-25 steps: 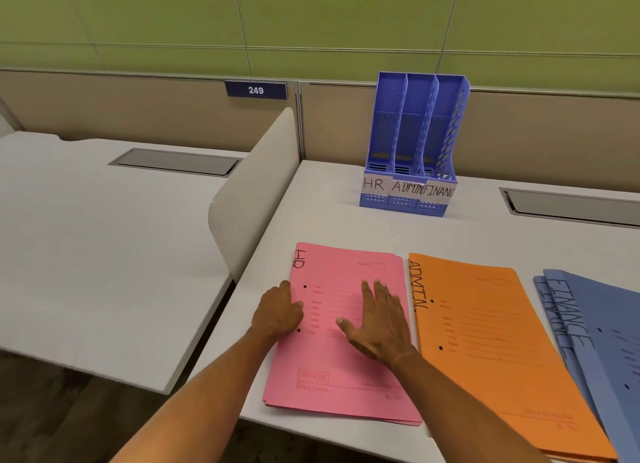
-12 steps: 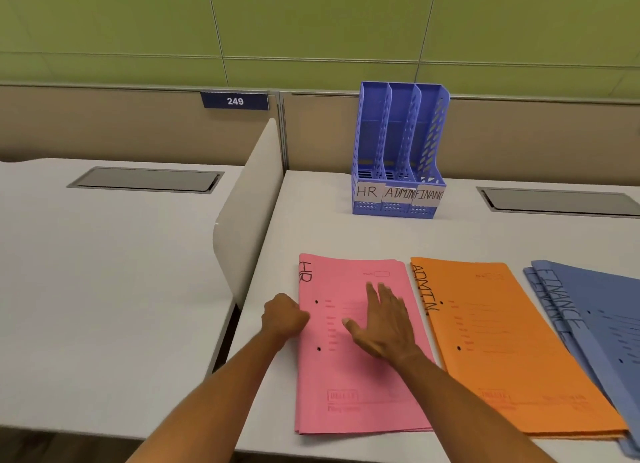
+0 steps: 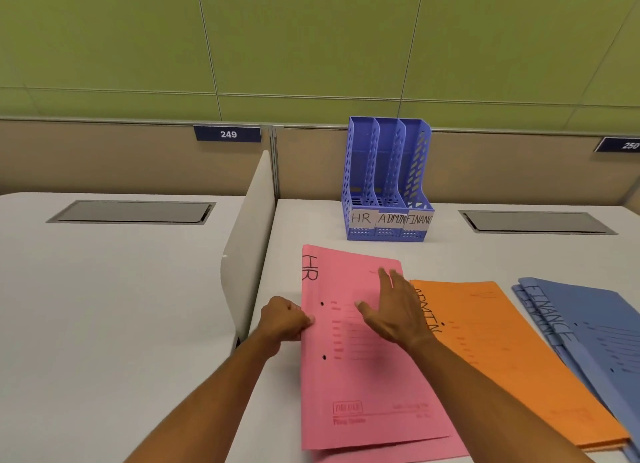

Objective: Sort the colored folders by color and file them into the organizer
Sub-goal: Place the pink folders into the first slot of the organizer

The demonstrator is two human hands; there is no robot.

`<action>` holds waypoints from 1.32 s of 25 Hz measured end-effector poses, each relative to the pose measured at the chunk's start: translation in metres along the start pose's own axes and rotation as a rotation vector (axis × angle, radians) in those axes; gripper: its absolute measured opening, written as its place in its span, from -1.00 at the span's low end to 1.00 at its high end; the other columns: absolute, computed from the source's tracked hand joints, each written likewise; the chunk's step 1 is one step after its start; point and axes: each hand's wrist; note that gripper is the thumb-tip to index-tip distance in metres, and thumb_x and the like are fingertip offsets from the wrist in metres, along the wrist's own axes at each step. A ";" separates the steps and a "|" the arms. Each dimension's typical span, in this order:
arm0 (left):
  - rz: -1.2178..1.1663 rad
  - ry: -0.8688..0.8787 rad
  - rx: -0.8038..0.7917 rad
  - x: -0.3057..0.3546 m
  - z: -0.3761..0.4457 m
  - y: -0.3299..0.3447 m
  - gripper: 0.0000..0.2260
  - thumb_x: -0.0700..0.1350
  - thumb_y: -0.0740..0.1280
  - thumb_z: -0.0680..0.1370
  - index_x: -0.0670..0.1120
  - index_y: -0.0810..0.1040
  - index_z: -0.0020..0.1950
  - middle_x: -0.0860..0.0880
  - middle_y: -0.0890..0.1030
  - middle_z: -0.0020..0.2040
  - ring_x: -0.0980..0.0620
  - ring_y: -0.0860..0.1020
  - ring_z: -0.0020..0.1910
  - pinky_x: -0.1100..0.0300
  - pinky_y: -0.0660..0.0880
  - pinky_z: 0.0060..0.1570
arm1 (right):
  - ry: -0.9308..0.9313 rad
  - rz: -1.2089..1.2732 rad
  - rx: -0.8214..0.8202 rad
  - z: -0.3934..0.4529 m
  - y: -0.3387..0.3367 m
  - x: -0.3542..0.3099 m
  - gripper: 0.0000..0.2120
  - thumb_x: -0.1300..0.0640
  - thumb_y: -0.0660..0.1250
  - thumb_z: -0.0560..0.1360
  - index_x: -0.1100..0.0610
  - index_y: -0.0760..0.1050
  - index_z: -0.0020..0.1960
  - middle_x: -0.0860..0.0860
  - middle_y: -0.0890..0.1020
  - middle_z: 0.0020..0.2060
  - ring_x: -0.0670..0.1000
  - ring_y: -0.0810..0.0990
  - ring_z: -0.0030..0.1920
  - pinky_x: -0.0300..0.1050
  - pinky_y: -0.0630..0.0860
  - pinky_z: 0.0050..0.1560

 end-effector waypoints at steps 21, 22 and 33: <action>0.077 0.524 0.423 0.191 0.048 -0.009 -0.90 -0.13 0.48 0.44 -0.10 0.60 -0.14 -0.04 0.66 -0.20 0.00 0.64 -0.19 0.12 0.62 -0.14 | -0.334 0.226 0.538 0.234 -0.178 0.012 -0.41 0.18 0.35 0.49 0.15 0.25 0.47 0.17 0.37 0.38 0.19 0.31 0.38 0.15 0.36 0.33; 0.091 0.534 0.450 0.194 0.050 -0.008 -0.90 -0.13 0.48 0.44 -0.10 0.59 -0.13 -0.02 0.65 -0.21 0.02 0.63 -0.20 0.13 0.62 -0.14 | -0.372 0.226 0.555 0.243 -0.184 0.012 -0.43 0.20 0.35 0.48 0.14 0.29 0.45 0.16 0.41 0.35 0.18 0.34 0.36 0.15 0.37 0.31; 0.027 0.743 0.680 0.237 0.087 0.006 -0.86 -0.14 0.53 0.39 -0.08 0.59 -0.15 0.03 0.63 -0.24 0.16 0.57 -0.33 0.38 0.52 -0.30 | -0.526 0.329 0.699 0.329 -0.242 -0.011 -0.81 0.26 0.34 0.42 0.18 0.52 0.03 0.16 0.56 -0.01 0.17 0.50 0.02 0.04 0.46 -0.01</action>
Point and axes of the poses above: each hand's wrist, its own z-axis towards the middle knuckle, its own y-axis out of the palm, x = y × z
